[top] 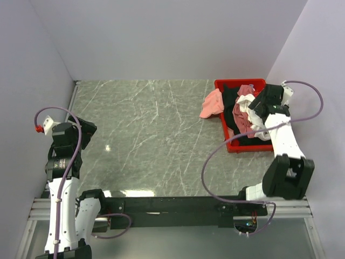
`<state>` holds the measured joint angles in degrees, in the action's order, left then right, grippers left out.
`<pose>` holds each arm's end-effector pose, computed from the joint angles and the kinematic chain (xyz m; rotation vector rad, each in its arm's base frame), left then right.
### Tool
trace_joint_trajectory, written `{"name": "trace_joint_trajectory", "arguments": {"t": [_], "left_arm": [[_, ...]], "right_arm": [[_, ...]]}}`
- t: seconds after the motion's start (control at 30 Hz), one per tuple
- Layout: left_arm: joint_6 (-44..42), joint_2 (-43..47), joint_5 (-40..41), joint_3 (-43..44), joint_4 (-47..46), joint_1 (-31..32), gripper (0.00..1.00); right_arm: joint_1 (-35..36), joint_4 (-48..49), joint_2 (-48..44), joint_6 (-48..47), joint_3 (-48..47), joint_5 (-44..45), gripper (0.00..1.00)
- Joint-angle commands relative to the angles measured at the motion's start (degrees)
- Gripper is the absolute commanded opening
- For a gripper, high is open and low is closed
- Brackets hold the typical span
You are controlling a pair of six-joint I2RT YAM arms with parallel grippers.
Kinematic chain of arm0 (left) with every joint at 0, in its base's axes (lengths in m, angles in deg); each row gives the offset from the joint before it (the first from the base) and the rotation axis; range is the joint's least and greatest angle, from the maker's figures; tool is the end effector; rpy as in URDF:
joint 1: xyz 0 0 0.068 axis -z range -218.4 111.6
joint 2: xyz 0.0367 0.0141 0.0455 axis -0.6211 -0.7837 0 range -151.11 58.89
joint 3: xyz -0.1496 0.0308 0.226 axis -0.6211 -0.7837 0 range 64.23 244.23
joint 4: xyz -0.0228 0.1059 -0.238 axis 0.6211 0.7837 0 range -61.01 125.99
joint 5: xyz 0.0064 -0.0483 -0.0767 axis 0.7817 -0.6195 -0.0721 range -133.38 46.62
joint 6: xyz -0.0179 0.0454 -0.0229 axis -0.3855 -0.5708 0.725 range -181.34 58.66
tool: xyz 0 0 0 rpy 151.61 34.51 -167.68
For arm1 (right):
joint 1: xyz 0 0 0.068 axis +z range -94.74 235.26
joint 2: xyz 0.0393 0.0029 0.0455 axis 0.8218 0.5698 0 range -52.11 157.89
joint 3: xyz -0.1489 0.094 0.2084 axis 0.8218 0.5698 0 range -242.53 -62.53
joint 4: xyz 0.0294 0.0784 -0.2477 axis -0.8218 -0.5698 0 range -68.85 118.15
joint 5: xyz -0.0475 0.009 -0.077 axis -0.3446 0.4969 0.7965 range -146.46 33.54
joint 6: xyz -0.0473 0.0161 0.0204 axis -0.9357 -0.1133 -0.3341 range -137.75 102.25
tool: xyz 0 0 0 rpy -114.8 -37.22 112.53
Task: Fold and stack the t-shirts
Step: Grab the tshirt from the pile
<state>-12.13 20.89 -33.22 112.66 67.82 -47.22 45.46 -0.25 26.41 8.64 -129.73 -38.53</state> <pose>0.1354 0.0274 0.3275 -1.0973 1.7525 -0.2526 0.2962 -0.0623 0.3139 0.8480 2.0642 -0.1971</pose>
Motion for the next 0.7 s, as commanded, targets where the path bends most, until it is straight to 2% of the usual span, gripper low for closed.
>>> {"name": "trace_joint_trajectory", "arguments": {"t": [0.0,0.03,0.17,0.2,0.27,0.33,0.4,0.47,0.57,0.67], "left_arm": [[-0.17,0.38,-0.22,-0.08,-1.83,-0.32,0.99],[-0.43,0.56,-1.0,-0.26,-2.09,-0.32,1.0],[-0.26,0.38,-0.31,0.0,-1.83,-0.32,0.99],[-0.08,0.38,-0.4,-0.08,-2.0,-0.32,0.99],[-0.34,0.64,-1.27,-0.61,-2.62,-0.32,0.99],[-0.34,0.56,-1.19,-0.61,-2.8,-0.32,0.99],[0.01,0.29,-0.84,-0.52,-2.62,-0.41,0.99],[0.01,0.12,-1.54,-1.05,-3.4,-0.41,1.0],[-0.34,-0.58,-2.24,-1.05,-3.5,-0.41,0.99],[-0.17,-1.11,-2.07,-0.52,-2.62,-0.41,0.99]], "right_arm": [[-1.18,1.86,5.49,-1.08,-3.89,0.88,0.86],[-1.27,1.43,7.33,-0.99,-4.43,-1.04,0.82],[-1.45,1.07,7.53,0.49,-5.31,-1.77,0.43],[-1.36,1.24,6.91,0.85,-5.05,-1.15,0.3],[-1.36,1.07,4.19,1.03,-4.78,-0.53,0.21],[-1.45,0.11,1.22,0.59,-4.87,-0.18,0.18],[-1.36,-0.77,-0.64,0.85,-5.4,0.87,0.04],[-1.36,-1.48,-3.37,1.55,-5.49,1.05,0.0],[-1.36,-3.06,-6.44,1.82,-6.27,0.44,0.03],[-1.36,-3.59,-8.9,1.21,-7.68,1.05,0.01]]}}
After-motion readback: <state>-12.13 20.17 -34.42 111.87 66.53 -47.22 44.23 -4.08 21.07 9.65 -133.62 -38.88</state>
